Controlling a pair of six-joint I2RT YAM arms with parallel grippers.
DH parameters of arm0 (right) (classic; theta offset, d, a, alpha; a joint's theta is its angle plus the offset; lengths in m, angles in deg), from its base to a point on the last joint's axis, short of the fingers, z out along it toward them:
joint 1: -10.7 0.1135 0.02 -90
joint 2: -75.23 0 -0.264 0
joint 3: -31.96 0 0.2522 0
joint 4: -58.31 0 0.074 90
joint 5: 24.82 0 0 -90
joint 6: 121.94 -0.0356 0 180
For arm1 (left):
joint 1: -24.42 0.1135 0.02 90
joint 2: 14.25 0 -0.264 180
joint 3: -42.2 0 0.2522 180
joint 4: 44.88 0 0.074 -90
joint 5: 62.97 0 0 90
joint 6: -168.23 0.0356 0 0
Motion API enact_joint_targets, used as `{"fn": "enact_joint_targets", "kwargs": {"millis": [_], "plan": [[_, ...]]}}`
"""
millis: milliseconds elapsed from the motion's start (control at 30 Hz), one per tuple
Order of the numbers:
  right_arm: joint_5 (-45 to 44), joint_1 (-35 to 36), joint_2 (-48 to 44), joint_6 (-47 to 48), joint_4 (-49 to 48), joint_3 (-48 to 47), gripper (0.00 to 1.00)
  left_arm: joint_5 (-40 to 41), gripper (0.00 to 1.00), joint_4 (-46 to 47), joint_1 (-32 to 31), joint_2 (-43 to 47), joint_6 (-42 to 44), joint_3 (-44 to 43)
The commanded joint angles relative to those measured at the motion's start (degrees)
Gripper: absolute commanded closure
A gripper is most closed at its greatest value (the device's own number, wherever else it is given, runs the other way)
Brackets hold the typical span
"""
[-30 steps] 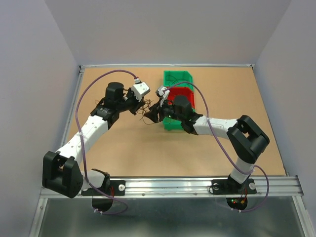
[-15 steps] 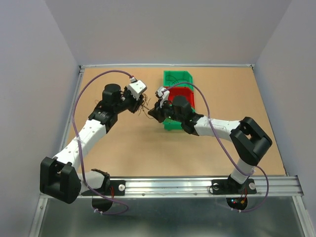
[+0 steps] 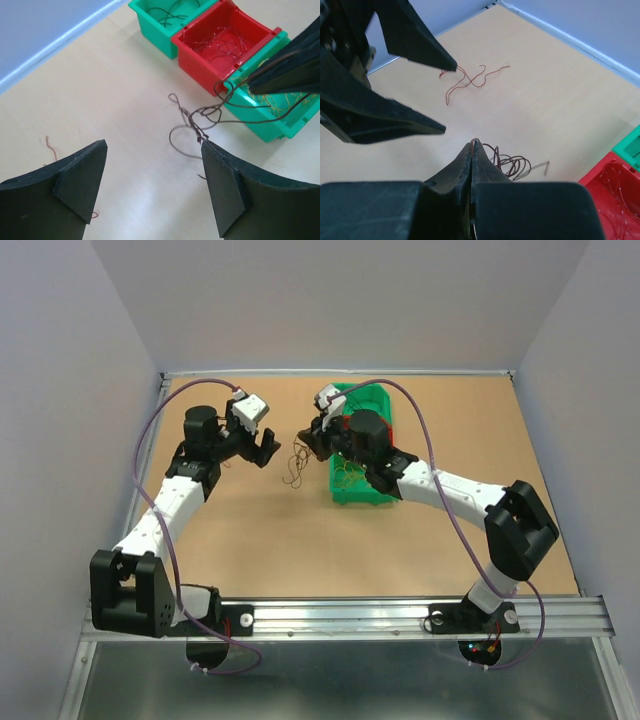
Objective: Untangle the cables
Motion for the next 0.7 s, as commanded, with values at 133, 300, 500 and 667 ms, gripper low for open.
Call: {"fn": "enact_joint_targets", "kwargs": {"millis": [133, 300, 500, 667], "plan": [[-3.18, 0.47, -1.24, 1.28, 2.71, -6.89, 1.00, -11.08, 0.12, 3.58, 0.27, -4.71, 2.21, -0.65], [-0.72, 0.38, -2.38, 1.01, 2.45, -8.91, 1.00, -13.45, 0.12, 4.99, 0.09, -11.20, 1.33, -2.41], [0.95, 0.38, -4.49, -0.74, 0.43, -9.62, 1.00, -13.81, 0.12, 11.32, -0.52, -15.78, -2.53, -3.46], [2.71, 0.47, -6.07, -2.41, -1.24, -9.79, 1.00, -12.84, 0.18, 12.73, -3.16, -20.00, -4.21, -6.63]]}}
